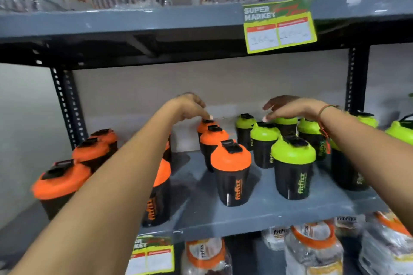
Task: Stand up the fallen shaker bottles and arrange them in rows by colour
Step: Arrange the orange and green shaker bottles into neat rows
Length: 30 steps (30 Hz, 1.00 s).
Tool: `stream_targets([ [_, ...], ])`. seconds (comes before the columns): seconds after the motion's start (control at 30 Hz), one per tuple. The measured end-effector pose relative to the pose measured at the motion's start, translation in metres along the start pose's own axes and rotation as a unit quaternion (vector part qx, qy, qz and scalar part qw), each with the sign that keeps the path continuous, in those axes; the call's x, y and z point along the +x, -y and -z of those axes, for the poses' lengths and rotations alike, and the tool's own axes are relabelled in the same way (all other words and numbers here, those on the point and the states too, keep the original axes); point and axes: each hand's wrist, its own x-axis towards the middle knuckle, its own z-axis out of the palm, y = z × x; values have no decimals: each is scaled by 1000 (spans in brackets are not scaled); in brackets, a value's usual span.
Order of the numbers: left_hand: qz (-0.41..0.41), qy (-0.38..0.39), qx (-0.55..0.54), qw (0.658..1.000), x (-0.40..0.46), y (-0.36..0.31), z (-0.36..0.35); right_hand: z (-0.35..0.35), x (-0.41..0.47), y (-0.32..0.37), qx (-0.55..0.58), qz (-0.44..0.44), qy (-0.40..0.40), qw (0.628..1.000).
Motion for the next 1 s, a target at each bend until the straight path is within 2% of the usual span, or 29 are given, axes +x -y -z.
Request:
stream_targets([
  [0.17, 88, 42, 17, 995, 18, -8, -39, -8, 21, -18, -28, 11, 109, 994],
  [0.27, 117, 66, 25, 991, 23, -7, -53, -19, 27, -20, -52, 25, 141, 988],
  [0.43, 130, 70, 33, 988, 29, -5, -65, -28, 35, -22, -115, 57, 132, 983],
  [0.77, 134, 31, -2, 991, 33, 2, -69, -35, 49, -31, -82, 54, 90, 991],
  [0.9, 133, 30, -5, 991, 37, 6, -70, -34, 49, -33, -75, 44, 104, 991],
  [1.0, 133, 34, -9, 990, 35, 8, -71, -31, 45, -35, -16, 47, 119, 992],
])
